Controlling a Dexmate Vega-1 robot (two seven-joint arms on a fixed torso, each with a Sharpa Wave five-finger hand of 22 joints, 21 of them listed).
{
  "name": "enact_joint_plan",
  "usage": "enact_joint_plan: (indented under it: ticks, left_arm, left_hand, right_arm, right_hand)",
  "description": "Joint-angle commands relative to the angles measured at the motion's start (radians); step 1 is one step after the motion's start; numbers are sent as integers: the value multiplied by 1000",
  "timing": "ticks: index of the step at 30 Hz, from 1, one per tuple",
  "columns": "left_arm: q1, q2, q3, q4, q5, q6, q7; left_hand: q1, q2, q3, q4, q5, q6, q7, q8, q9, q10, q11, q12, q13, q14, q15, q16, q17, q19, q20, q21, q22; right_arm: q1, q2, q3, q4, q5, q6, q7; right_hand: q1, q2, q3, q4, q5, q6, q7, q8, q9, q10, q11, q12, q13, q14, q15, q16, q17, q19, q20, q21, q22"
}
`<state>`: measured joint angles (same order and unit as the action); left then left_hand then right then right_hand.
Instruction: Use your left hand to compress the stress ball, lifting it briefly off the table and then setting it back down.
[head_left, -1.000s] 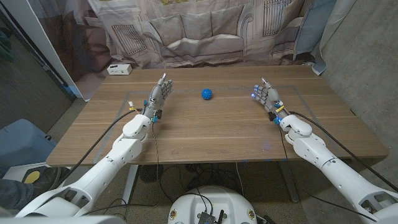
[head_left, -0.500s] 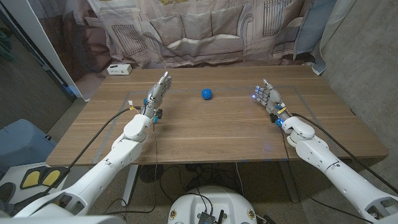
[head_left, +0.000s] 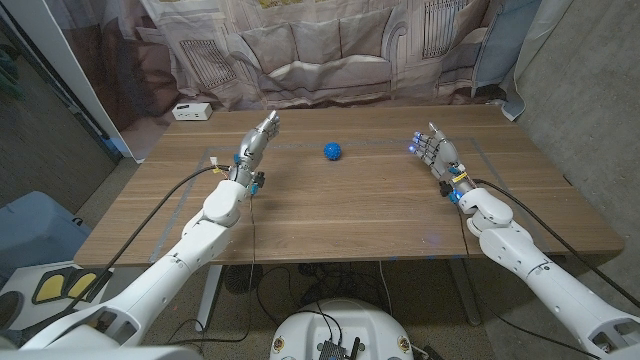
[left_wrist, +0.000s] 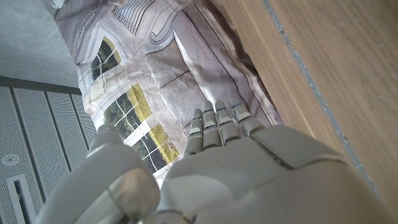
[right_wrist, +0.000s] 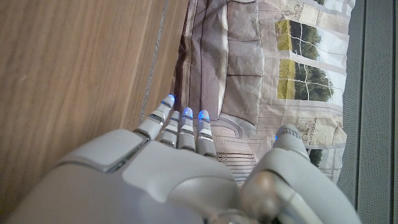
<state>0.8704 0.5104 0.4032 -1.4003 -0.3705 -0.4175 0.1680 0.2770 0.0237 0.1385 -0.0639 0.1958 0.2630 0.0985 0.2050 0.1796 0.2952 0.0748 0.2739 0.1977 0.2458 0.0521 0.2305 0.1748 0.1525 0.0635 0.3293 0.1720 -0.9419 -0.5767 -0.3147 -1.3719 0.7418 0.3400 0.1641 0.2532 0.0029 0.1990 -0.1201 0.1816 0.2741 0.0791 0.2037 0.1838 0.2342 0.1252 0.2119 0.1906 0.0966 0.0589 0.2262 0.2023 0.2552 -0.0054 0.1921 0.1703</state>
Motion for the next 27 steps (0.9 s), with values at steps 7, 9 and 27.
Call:
enact_joint_plan:
  ticks: [7, 9, 27]
  left_arm:
    - [8, -36, 3, -22, 137, -42, 156]
    - [9, -25, -1, -35, 150, -39, 157]
    - [-52, 24, 15, -43, 395, 46, 267]
  left_hand:
    - [13, -10, -1, -14, -3, 49, 0, 15, 3, 31, -10, 3, 1, 36, -3, 0, 4, 37, 4, 2, 3]
    - [15, -10, 0, -15, -3, 55, 2, 16, 3, 35, -9, 4, 1, 39, -3, 0, 4, 41, 4, 2, 3]
    - [29, -4, 5, -23, -2, 67, 1, 14, 3, 40, -8, -1, 2, 49, -3, -6, 4, 52, 8, -5, 3]
  right_arm:
    - [-14, -8, 18, 16, 9, 38, 24]
    - [-19, -11, 19, 3, 2, 35, 8]
    - [-75, -7, 28, -77, -36, 40, -108]
  right_hand:
    - [16, 6, 2, -7, 7, 17, 3, 6, 5, 6, 0, 5, 3, 3, 2, 0, 2, 1, -2, 2, 1]
    - [18, 6, 2, -8, 7, 14, 2, 4, 5, 2, 0, 3, 3, 3, 3, -2, 2, 13, 1, 7, 1]
    - [18, 7, 1, -8, 7, 10, 10, 0, 5, 8, 4, 1, 4, 11, 11, -2, 2, 24, 5, 8, 1]
